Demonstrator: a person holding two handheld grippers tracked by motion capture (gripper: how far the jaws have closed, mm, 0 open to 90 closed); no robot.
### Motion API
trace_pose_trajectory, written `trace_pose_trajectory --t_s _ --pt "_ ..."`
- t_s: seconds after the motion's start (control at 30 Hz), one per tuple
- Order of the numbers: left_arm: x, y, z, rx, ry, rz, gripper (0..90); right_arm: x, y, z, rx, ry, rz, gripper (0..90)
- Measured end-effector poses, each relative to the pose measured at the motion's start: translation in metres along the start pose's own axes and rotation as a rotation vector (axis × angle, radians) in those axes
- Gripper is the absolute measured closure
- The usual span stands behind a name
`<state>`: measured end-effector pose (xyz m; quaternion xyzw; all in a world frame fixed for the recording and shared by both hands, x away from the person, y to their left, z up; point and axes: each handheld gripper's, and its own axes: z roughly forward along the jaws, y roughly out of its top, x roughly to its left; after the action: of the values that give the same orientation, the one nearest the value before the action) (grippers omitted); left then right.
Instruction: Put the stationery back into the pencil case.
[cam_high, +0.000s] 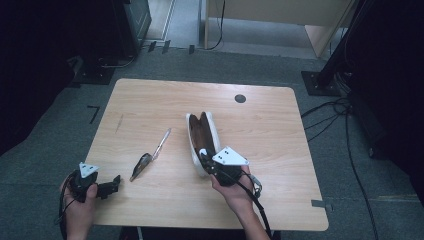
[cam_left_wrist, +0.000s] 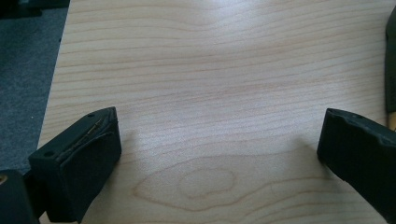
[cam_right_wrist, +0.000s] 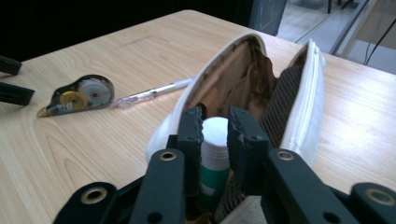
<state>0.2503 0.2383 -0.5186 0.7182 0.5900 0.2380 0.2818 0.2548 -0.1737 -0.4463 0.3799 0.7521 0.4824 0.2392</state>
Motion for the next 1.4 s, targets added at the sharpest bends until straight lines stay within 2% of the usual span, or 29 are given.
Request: trace_pose_trajectory --t_s 0.33,0.47,0.63,0.73,1.0,1.1,1.23,1.3,1.4 --pt "0.000 0.000 0.000 0.000 0.000 0.000 0.0 0.003 0.001 0.010 0.023 -0.006 -0.009 78.5" --pt "0.000 0.000 0.000 0.000 0.000 0.000 0.0 0.001 0.001 0.014 0.020 -0.013 -0.001 78.7" --pt "0.000 0.000 0.000 0.001 0.000 0.000 0.0 -0.006 0.006 0.021 0.031 -0.007 0.018 78.4" --pt "0.000 0.000 0.000 0.000 0.000 0.000 0.0 -0.012 0.011 0.028 0.049 -0.019 0.036 78.2" --pt "0.000 0.000 0.000 -0.001 0.000 -0.001 0.0 -0.014 0.017 0.037 0.071 -0.030 0.047 78.7" --pt "0.000 0.000 0.000 0.000 0.000 -0.001 0.0 -0.012 0.021 0.040 0.095 -0.057 0.023 78.3" --pt "0.000 0.000 0.000 -0.001 0.000 -0.001 0.0 -0.012 0.022 0.040 0.109 -0.083 0.017 76.3" --pt "0.000 0.000 0.000 -0.001 0.000 -0.001 0.0 -0.013 0.021 0.039 0.119 -0.123 0.012 74.4" --pt "0.000 0.000 0.000 -0.001 0.000 -0.001 0.0 -0.015 0.020 0.038 0.122 -0.129 0.013 74.3"
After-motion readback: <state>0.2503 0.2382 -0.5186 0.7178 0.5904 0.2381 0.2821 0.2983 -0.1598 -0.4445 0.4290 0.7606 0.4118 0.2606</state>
